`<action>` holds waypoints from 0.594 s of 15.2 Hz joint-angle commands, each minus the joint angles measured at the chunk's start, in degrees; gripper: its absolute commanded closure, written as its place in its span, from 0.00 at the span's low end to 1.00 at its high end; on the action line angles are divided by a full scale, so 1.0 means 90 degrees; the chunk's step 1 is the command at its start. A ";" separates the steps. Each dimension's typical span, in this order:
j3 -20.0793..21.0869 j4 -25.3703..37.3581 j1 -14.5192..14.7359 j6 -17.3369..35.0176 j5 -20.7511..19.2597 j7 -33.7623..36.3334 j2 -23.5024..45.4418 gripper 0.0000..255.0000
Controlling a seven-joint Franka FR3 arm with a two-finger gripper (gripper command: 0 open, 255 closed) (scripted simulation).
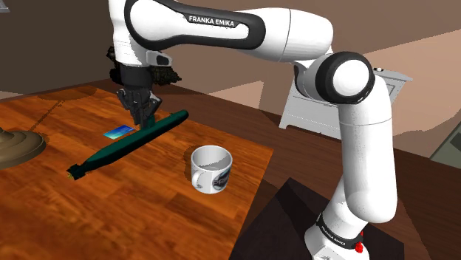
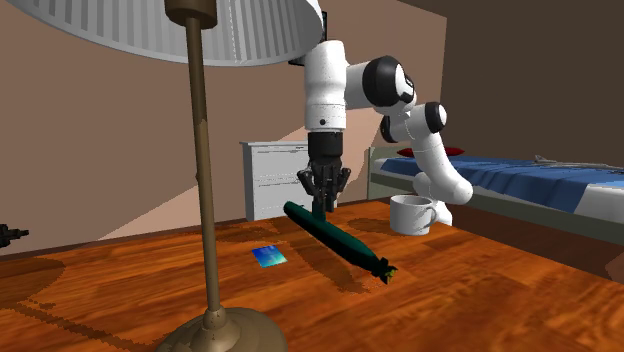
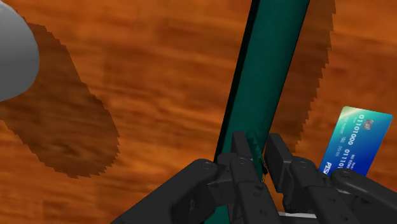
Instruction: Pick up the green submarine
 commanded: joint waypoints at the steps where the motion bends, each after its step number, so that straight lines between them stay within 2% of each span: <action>1: -0.0003 0.0244 0.0046 -0.0196 -0.0020 -0.0010 0.0042 1.00; 9: -0.0046 0.1568 0.0409 -0.1135 -0.0205 -0.0013 0.0416 1.00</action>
